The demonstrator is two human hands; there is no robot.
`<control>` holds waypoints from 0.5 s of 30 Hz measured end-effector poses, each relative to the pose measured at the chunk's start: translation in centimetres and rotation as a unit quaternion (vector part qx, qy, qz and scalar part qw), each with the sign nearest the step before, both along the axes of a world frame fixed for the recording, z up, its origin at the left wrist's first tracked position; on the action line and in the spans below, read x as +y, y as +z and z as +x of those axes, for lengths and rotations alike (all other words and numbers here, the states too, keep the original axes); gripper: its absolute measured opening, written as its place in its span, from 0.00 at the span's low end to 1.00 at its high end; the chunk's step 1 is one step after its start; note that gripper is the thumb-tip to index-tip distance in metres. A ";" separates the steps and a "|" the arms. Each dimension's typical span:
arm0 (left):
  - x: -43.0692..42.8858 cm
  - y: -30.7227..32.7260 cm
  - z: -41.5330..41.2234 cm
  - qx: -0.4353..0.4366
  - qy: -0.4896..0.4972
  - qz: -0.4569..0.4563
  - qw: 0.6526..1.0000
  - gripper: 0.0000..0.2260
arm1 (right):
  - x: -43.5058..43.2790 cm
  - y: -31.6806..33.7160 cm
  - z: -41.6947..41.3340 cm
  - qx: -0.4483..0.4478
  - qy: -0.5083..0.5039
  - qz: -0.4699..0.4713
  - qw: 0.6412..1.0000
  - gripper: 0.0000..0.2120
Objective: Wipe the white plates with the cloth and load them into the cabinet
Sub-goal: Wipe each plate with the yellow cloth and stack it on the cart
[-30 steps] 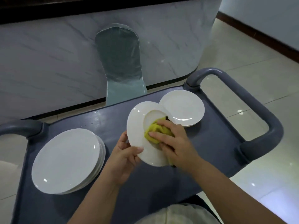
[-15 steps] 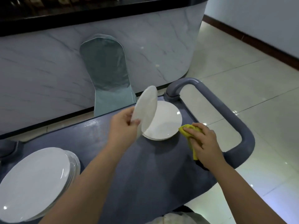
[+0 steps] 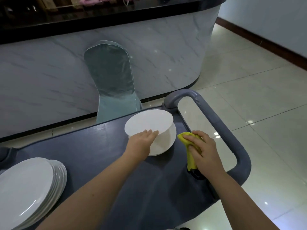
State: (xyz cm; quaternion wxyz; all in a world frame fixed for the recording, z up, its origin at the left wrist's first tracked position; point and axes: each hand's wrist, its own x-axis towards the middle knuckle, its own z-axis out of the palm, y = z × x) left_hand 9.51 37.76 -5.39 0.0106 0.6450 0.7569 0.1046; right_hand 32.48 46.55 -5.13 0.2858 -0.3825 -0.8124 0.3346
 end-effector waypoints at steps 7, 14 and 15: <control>-0.7 -3.6 1.7 0.034 -0.018 -0.192 0.981 0.30 | -1.2 -1.8 -1.2 -0.014 0.036 -0.027 0.999 0.22; -1.9 -5.1 1.9 -0.005 -0.016 -0.184 0.983 0.28 | -2.2 -2.0 -2.8 -0.024 0.057 -0.029 0.998 0.21; -2.0 -4.9 1.9 -0.024 -0.011 -0.171 0.985 0.26 | -2.3 -1.9 -3.2 -0.024 0.058 -0.030 0.998 0.21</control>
